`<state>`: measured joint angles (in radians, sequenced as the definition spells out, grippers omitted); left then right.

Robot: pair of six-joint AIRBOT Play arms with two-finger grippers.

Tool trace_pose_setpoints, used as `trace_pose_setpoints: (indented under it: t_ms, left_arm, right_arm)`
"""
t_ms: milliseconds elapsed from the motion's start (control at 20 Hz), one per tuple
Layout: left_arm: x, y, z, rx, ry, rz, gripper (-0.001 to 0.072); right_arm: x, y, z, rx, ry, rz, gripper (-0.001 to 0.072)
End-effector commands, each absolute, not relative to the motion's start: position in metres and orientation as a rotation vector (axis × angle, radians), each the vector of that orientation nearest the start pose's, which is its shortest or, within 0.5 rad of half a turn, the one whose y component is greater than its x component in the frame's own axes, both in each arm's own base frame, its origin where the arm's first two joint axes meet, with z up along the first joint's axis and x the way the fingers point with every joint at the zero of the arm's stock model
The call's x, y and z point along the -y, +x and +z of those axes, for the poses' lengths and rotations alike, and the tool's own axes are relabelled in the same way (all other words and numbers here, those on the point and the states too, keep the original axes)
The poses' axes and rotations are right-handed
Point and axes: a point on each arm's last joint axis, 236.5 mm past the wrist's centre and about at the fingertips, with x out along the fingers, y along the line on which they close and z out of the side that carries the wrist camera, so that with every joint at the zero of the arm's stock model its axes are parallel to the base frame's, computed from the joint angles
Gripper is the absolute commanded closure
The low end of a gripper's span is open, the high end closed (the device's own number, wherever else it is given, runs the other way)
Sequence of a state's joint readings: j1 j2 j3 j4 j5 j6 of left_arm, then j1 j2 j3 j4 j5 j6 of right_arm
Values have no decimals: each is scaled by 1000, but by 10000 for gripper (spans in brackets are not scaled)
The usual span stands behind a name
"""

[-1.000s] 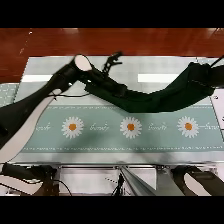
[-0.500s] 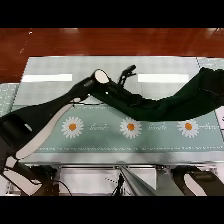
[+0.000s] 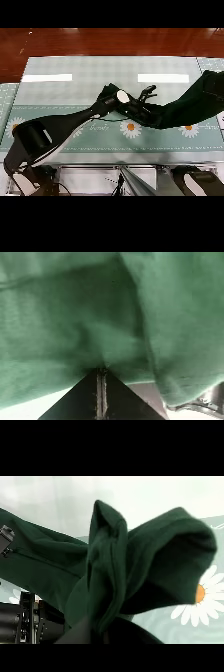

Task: Fold the shirts.

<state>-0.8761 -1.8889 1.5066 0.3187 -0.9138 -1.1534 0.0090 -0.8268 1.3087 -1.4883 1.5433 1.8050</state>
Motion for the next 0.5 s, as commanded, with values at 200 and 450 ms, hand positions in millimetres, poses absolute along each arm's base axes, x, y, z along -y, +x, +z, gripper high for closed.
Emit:
trace_pose_setpoints:
  t_ms: [200,450]
  left_arm:
    - [481,302,22,-1249,-477,-1245,695]
    - [323,409,101,-1021,-411,-1048,695]
  right_arm:
    - [0,291,189,-996,98,-60,686]
    - [-37,319,164,-1046,19,44,687]
